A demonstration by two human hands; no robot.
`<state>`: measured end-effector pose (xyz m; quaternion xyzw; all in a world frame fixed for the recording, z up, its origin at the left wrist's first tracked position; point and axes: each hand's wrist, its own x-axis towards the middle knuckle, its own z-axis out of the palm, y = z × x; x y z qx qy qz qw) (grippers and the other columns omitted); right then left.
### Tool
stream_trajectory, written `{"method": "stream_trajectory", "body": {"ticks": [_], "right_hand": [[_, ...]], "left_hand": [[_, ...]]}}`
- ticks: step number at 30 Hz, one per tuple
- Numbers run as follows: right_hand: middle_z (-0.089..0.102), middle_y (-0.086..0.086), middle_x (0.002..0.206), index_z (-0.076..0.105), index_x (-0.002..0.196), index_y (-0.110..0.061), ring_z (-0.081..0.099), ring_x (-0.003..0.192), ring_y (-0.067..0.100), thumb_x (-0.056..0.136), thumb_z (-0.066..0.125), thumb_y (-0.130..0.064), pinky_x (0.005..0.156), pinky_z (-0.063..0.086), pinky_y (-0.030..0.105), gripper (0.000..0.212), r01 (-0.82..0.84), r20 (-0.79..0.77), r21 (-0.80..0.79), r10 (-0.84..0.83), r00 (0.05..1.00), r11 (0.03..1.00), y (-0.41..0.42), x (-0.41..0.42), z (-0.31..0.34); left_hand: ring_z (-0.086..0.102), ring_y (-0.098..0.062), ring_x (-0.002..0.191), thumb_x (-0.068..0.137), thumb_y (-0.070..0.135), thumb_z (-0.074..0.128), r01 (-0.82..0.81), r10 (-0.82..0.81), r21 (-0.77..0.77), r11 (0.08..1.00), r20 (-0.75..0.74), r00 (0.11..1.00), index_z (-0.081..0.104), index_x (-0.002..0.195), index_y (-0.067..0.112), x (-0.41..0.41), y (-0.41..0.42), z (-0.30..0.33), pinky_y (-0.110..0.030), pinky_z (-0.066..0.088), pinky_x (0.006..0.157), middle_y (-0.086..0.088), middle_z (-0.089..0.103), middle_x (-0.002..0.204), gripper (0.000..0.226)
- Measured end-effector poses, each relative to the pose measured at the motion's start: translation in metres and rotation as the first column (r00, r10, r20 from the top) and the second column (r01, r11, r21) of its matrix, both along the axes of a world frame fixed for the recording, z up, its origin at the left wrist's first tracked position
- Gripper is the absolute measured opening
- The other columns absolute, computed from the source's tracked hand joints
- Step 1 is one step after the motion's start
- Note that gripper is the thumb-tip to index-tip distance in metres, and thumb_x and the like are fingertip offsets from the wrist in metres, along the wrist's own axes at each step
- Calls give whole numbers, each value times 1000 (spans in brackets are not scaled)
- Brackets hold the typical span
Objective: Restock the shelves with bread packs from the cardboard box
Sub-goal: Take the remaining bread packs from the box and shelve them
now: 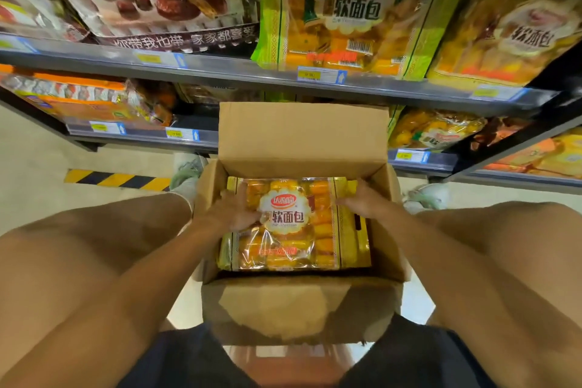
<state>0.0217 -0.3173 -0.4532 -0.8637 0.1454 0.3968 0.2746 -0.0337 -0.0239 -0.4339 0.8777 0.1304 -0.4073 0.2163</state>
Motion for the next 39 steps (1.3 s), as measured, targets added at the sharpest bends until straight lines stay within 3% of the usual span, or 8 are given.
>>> {"method": "stream_trajectory", "body": {"ticks": [3,6,10,14,16,20,25,39], "right_hand": [[26,13,162,-5,159,-13,33,145,34,83,74,-52,115,35,46,116,94,-108,-43,-98,989,995,-2,-8,-10],[29,11,160,2,159,-15,43,137,35,84,72,-54,108,43,46,110,171,-237,-34,-174,956,985,-3,-13,-15],[51,8,145,42,145,-17,55,120,28,84,73,-51,97,50,40,75,221,-228,15,-212,950,975,-4,-17,-15],[48,9,147,43,145,-16,51,129,31,87,72,-48,99,50,41,72,150,-246,-24,-151,958,988,-14,-26,-12],[53,7,144,48,142,-19,53,126,29,85,75,-46,100,50,43,68,164,-244,17,-155,957,986,-17,-27,-13],[53,5,145,48,142,-21,49,133,29,82,78,-44,103,45,48,71,167,-215,59,-150,965,984,-16,-32,-8],[48,5,150,45,143,-22,42,139,29,83,78,-42,108,37,48,72,207,-255,147,-165,953,967,-7,-43,6],[60,2,134,54,134,-25,55,127,31,73,85,-44,99,44,47,71,184,-92,157,-171,981,970,-14,-44,34]], "left_hand": [[58,-24,118,85,47,73,-226,207,-152,962,-130,970,0,158,23,-3,-3,-11,-33,45,99,-8,50,148,106],[57,-25,120,68,53,82,-384,363,-175,907,-139,921,-6,156,23,0,-4,-17,-37,46,103,-4,52,145,128],[65,-14,96,85,25,77,-609,564,-354,710,-232,792,56,123,16,4,-8,-10,-31,54,83,1,70,114,44],[64,-17,105,90,26,71,-641,590,-415,645,-262,764,67,112,21,-2,-12,-5,-36,46,89,-1,72,112,23],[62,-20,114,80,38,80,-626,543,-398,670,-311,780,64,122,25,-9,-11,-8,-45,42,105,0,70,120,47],[56,-29,124,24,65,93,-646,588,-319,693,-269,763,39,140,38,-10,13,-74,-54,46,103,-6,50,143,132],[52,-26,120,82,33,79,-667,614,-333,667,-262,745,22,148,12,-18,-8,-2,-38,42,96,-9,49,140,91],[52,-27,127,87,26,75,-602,606,-426,675,-145,782,55,130,22,-29,-6,20,-44,39,108,-6,58,136,48]]}}
